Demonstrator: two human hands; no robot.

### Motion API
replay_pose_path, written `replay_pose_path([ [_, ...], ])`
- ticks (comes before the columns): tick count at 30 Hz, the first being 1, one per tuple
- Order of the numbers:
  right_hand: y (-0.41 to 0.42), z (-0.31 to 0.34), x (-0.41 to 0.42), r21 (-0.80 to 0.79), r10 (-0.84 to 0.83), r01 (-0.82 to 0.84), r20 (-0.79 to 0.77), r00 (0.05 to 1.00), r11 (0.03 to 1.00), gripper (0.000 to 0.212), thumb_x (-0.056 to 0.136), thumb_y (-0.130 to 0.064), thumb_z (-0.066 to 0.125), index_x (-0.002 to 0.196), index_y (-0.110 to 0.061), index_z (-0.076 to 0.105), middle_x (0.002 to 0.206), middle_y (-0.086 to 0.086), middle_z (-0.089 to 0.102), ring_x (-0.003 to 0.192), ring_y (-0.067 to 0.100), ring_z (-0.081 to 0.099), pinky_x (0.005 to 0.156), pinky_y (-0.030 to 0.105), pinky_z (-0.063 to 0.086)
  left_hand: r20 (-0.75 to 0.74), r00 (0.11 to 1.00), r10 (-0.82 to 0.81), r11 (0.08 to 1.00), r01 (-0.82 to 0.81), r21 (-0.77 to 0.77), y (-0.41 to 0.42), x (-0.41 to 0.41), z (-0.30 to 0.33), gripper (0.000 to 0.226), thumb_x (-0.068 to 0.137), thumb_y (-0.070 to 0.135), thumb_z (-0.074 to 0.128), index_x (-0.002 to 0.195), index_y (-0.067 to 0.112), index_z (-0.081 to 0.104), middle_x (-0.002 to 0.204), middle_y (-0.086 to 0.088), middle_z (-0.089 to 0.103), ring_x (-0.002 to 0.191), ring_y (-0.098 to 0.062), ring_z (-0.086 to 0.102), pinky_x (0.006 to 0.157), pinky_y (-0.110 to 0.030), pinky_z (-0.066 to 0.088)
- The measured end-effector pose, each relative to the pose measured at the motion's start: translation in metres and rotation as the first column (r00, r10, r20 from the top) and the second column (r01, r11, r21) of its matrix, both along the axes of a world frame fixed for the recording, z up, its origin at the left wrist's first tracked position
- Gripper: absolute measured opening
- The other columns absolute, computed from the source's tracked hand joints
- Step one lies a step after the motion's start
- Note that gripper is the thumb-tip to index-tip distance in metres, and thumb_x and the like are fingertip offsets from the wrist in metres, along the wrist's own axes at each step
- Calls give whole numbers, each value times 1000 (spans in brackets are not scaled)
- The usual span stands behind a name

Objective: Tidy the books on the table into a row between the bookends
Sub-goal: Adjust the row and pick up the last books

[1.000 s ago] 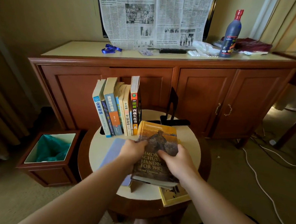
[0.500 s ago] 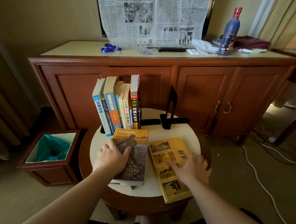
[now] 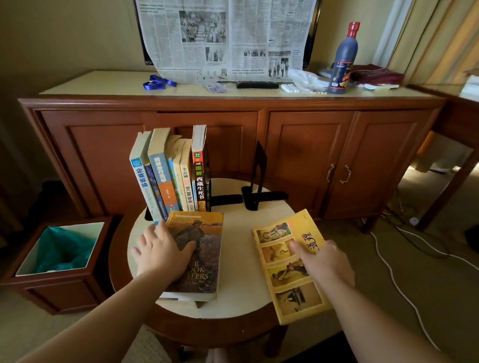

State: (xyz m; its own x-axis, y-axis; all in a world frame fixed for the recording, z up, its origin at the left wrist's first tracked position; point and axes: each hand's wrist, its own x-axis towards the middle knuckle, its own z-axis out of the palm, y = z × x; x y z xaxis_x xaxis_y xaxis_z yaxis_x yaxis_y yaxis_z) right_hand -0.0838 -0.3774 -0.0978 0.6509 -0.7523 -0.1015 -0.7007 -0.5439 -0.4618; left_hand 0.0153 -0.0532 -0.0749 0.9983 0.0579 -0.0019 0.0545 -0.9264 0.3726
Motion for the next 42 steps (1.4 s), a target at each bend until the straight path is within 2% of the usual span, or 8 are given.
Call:
replay_pose_path([
  [4, 6, 19, 8, 171, 67, -124, 306, 950, 977, 71, 76, -86, 60, 107, -22, 57, 100, -7, 61, 87, 13, 60, 63, 31, 45, 221, 961, -165, 929, 227, -294, -18, -5, 11, 79, 91, 55, 71, 153, 16, 42, 151, -8, 47, 139, -27, 41, 116, -45, 39],
  [8, 26, 41, 17, 282, 98, -298, 555, 826, 912, 75, 71, -87, 61, 116, -27, 65, 109, -11, 68, 99, 10, 65, 76, 31, 52, -72, 924, -376, 469, 123, -874, -44, -15, 54, 82, 84, 69, 67, 149, 22, 49, 129, -8, 70, 108, -24, 74, 88, -42, 62],
  [11, 41, 52, 21, 281, 192, -448, 624, 757, 849, 76, 69, -85, 62, 122, -30, 64, 111, -15, 70, 104, 6, 66, 82, 28, 55, -171, 841, -514, 296, -14, -955, -56, -15, 86, 55, 98, 60, 55, 134, 19, 62, 116, -19, 76, 105, -34, 75, 88, -52, 61],
  [21, 92, 67, 15, -298, 651, -580, 295, 700, 758, 128, 58, -105, 46, 160, -33, 20, 156, -4, 23, 141, 19, 24, 115, 45, 31, -161, 918, -364, 392, -6, -920, -72, -10, 110, 27, 107, 31, 54, 119, 9, 61, 100, -15, 79, 91, -29, 79, 83, -49, 65],
  [31, 111, 52, 37, -141, 398, -372, 309, 864, 917, 51, 95, -31, 67, 141, -22, 47, 111, -3, 65, 93, 16, 68, 76, 30, 60, 142, 786, -602, 538, 531, -655, -88, -7, 97, 44, 101, 53, 55, 126, 19, 67, 111, 2, 76, 105, -17, 70, 98, -38, 54],
  [35, 106, 43, 44, -68, 399, -402, 356, 845, 913, 25, 100, -24, 62, 124, -17, 58, 86, -6, 59, 71, 11, 61, 63, 28, 58, 71, 797, -599, 603, 508, -614, -68, 10, 75, 43, 105, 39, 58, 147, 31, 57, 131, 19, 66, 116, 5, 63, 95, -12, 46],
  [38, 106, 39, 52, -81, 387, -384, 342, 856, 920, 24, 101, -30, 62, 120, -15, 58, 98, -1, 61, 72, 10, 57, 57, 15, 48, 105, 928, -358, 838, 369, -401, -31, 27, 36, 35, 100, 33, 64, 134, 33, 69, 125, 12, 71, 100, -8, 70, 81, -22, 57],
  [42, 102, 45, 73, -35, 332, -346, 387, 860, 938, 19, 101, -34, 61, 106, -16, 56, 105, 0, 65, 76, 12, 64, 47, 12, 37, -45, 978, -204, 910, 173, -377, 21, 44, -6, 59, 100, 35, 66, 155, 32, 44, 150, -1, 50, 132, -24, 53, 109, -37, 46],
])
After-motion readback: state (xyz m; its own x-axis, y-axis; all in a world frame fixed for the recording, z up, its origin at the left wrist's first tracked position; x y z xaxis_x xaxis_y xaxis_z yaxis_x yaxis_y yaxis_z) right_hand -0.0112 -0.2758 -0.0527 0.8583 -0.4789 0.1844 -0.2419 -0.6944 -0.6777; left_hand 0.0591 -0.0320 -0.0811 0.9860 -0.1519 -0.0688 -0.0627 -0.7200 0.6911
